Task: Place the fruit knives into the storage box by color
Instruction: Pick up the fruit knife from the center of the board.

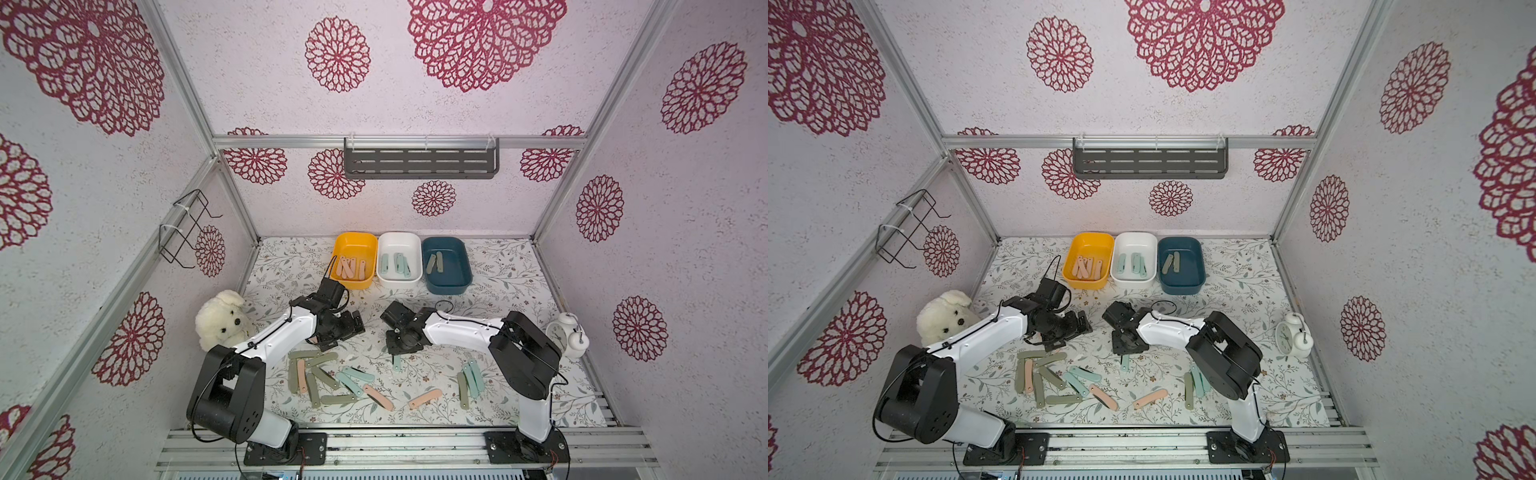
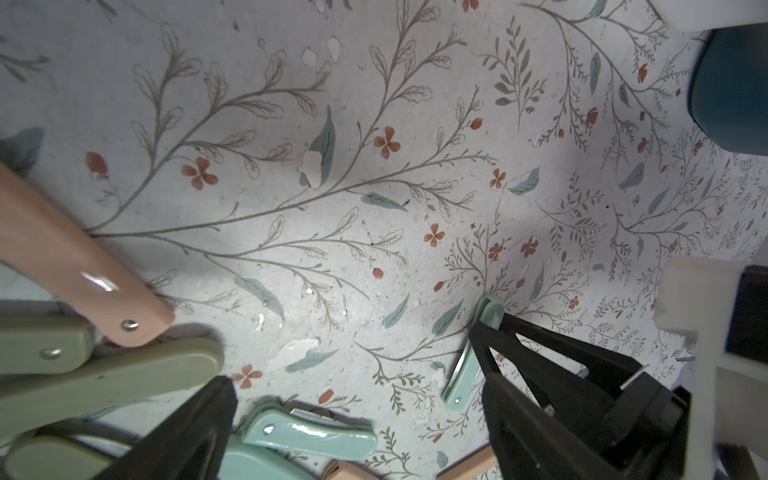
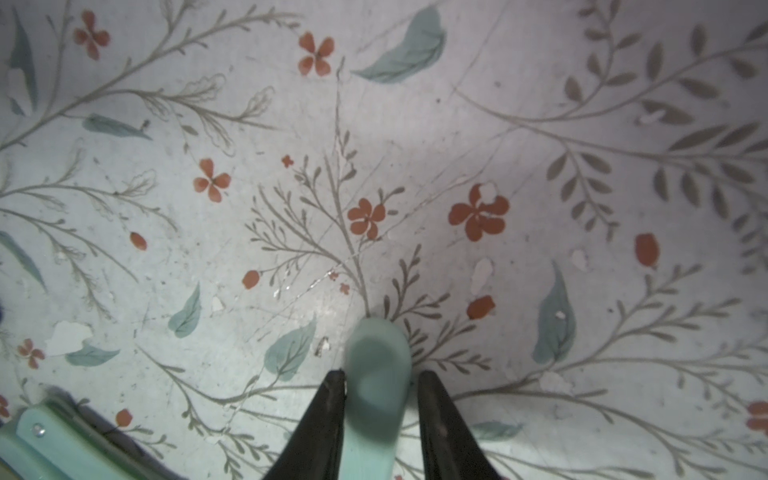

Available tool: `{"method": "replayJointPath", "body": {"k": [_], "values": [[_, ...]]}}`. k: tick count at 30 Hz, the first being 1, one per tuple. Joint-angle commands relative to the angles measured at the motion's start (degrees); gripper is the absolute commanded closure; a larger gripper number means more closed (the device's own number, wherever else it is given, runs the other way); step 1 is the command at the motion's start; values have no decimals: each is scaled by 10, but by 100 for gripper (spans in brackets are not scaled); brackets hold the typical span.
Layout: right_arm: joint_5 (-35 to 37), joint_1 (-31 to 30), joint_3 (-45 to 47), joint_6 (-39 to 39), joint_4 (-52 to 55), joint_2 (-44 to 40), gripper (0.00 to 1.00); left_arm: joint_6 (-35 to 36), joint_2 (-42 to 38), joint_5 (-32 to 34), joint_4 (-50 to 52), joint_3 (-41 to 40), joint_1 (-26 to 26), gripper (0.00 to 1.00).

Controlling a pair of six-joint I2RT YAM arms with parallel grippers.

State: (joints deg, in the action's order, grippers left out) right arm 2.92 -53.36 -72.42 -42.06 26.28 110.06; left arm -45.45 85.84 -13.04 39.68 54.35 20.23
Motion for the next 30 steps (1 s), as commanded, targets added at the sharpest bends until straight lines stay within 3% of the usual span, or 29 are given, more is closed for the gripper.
{"method": "replayJointPath", "body": {"k": [1,12,18,30], "values": [[4,-2,1,-3,21,9,67,9,-12,0,-4,-3,-5,3],[10,-5,-21,8,43,39,65,12,-16,3,-2,0,-6,3],[20,-5,-32,9,54,38,76,18,-16,3,0,1,-10,3],[69,26,-111,55,81,33,78,24,-19,5,12,17,-16,3]]}}
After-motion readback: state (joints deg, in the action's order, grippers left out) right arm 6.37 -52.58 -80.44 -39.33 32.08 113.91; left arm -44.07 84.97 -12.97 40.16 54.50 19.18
